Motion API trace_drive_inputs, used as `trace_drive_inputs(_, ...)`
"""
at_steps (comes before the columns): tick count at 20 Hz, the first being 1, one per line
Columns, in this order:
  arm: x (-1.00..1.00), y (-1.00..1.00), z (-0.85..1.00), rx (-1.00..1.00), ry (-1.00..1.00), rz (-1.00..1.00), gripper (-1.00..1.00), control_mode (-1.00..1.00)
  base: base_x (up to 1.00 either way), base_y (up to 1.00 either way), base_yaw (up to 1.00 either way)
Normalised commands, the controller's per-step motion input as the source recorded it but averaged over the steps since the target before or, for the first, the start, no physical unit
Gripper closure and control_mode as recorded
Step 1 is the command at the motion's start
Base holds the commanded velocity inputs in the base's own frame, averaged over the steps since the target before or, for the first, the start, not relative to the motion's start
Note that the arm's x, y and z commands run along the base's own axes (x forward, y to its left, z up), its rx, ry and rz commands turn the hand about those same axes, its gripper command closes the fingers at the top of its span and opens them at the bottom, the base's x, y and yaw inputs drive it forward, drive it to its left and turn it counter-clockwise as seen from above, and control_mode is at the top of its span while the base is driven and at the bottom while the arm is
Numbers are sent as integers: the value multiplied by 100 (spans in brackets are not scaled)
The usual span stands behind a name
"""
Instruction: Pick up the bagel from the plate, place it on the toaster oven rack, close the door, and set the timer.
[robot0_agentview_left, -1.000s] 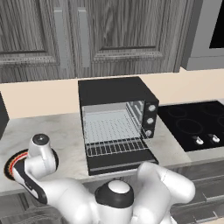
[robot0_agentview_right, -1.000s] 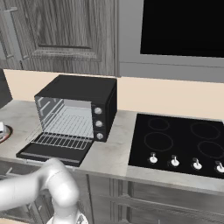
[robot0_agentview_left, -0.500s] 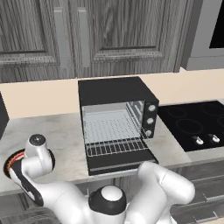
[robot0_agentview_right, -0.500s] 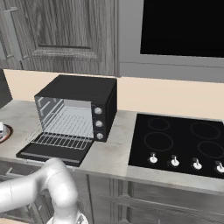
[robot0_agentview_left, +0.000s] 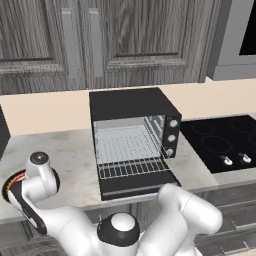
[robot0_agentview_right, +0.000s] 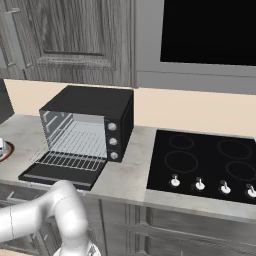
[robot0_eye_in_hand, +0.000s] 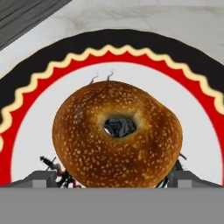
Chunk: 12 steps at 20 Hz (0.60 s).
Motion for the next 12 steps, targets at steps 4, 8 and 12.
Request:
trace_drive_inputs(4,0,0,0,0,-1,-4,-100,-100,0,0,0)
trace_drive_inputs(8,0,0,0,0,-8,-9,-100,-100,0,0,0)
trace_drive_inputs(12,0,0,0,0,-8,-9,-100,-100,0,0,0)
